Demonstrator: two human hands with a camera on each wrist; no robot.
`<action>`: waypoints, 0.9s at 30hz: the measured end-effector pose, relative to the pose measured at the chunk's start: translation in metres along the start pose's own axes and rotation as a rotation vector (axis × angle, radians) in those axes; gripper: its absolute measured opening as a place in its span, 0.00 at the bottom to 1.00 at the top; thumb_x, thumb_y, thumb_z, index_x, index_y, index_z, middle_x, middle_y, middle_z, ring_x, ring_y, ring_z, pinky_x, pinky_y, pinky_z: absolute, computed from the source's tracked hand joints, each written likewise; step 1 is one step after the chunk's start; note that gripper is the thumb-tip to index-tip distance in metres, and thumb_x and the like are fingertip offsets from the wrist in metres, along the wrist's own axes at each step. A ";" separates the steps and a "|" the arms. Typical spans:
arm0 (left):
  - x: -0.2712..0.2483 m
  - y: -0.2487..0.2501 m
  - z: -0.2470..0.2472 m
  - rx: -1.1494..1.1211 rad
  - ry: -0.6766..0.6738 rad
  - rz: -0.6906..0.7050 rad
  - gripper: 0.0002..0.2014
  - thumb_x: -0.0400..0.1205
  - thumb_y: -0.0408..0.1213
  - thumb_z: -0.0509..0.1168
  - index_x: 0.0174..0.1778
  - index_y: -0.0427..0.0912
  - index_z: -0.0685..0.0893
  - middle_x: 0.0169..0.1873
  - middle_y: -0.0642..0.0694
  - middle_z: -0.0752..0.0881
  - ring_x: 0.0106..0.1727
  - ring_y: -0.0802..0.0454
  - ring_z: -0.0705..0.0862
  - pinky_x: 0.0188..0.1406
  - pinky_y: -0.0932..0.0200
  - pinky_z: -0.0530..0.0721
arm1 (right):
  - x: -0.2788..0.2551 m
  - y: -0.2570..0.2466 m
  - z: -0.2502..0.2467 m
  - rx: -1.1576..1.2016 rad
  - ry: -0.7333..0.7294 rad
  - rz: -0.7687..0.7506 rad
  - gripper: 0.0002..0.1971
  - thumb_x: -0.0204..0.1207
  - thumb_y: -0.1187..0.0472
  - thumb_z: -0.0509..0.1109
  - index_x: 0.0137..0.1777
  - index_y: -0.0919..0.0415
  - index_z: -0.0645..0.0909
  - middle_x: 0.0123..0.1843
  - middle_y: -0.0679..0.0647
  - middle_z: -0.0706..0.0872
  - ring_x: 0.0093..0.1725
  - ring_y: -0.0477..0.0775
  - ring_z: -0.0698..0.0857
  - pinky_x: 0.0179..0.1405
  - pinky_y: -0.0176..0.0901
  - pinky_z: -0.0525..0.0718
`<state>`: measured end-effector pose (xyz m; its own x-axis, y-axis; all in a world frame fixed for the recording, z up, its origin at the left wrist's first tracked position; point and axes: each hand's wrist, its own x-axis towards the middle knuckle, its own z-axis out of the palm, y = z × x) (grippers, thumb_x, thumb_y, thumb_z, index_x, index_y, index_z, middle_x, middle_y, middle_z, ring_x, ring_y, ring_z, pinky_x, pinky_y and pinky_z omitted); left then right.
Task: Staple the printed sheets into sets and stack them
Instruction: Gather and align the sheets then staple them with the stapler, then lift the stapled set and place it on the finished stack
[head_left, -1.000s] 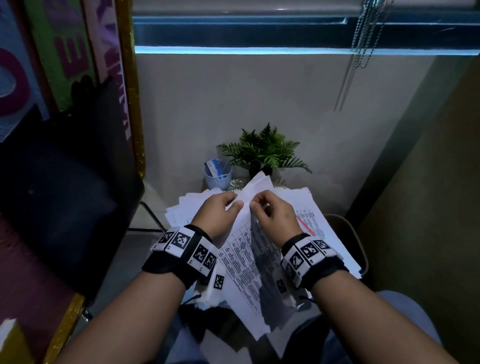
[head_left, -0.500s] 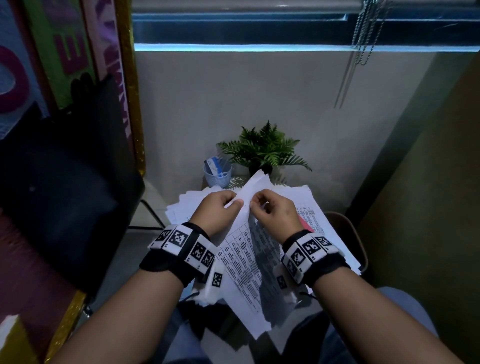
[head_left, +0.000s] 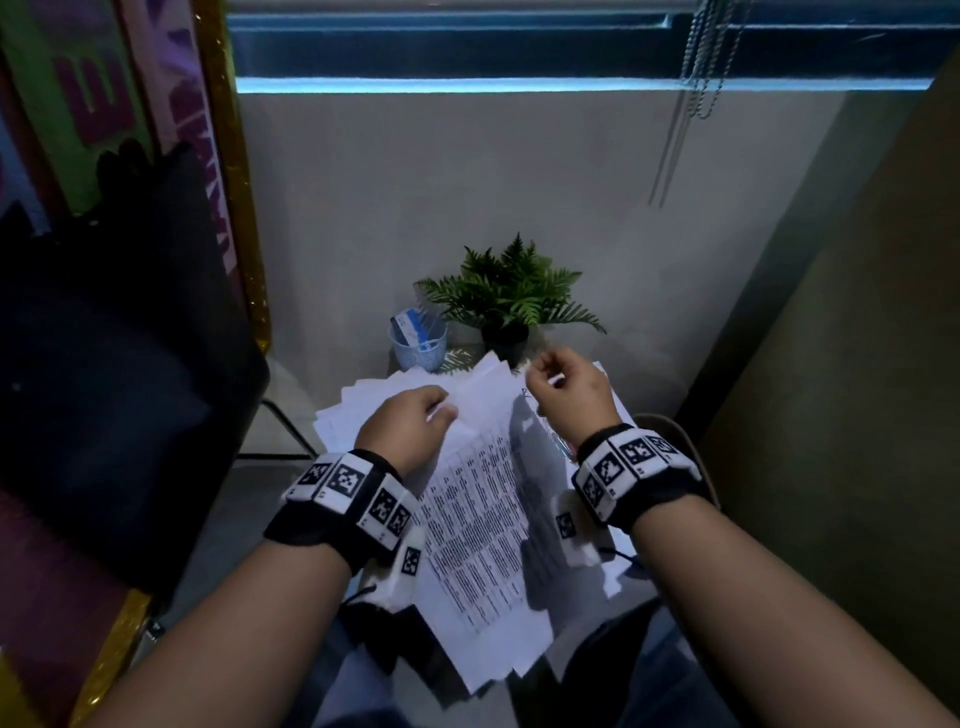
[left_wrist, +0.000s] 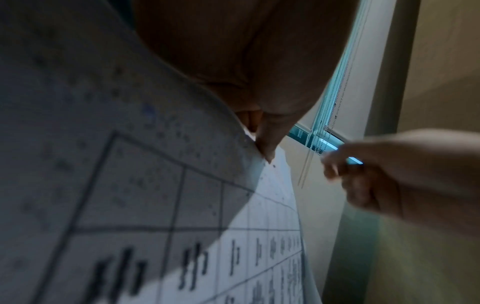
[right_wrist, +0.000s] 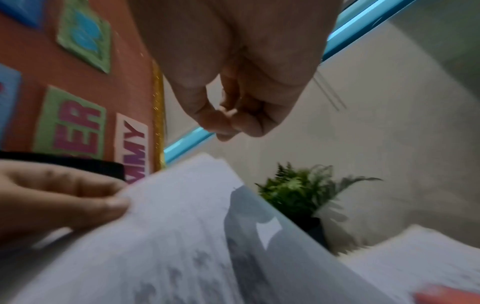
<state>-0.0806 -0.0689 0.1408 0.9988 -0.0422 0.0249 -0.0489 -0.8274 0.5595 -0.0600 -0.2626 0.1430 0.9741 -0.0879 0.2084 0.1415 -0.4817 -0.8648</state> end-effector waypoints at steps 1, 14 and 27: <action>0.001 -0.002 -0.001 -0.009 0.004 -0.008 0.11 0.84 0.46 0.59 0.52 0.47 0.83 0.54 0.43 0.86 0.55 0.44 0.81 0.47 0.58 0.73 | 0.003 0.015 -0.006 -0.049 0.000 0.061 0.05 0.76 0.64 0.66 0.40 0.64 0.78 0.38 0.57 0.82 0.38 0.58 0.81 0.40 0.46 0.78; 0.003 0.008 0.002 -0.188 0.081 -0.036 0.11 0.84 0.47 0.60 0.50 0.47 0.85 0.41 0.54 0.84 0.45 0.55 0.80 0.43 0.61 0.71 | 0.092 0.090 -0.146 -0.538 0.174 0.444 0.16 0.82 0.66 0.59 0.61 0.75 0.81 0.64 0.71 0.82 0.65 0.69 0.80 0.63 0.53 0.75; 0.009 0.012 0.000 -0.183 0.053 -0.042 0.15 0.84 0.46 0.60 0.60 0.44 0.85 0.56 0.49 0.86 0.57 0.54 0.81 0.52 0.61 0.71 | 0.079 0.075 -0.119 -0.421 0.111 0.400 0.24 0.77 0.56 0.70 0.72 0.60 0.73 0.73 0.65 0.71 0.70 0.64 0.75 0.67 0.49 0.73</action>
<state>-0.0718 -0.0794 0.1474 0.9989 0.0238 0.0392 -0.0106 -0.7120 0.7021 0.0065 -0.4094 0.1484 0.9100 -0.4134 -0.0305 -0.3371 -0.6952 -0.6348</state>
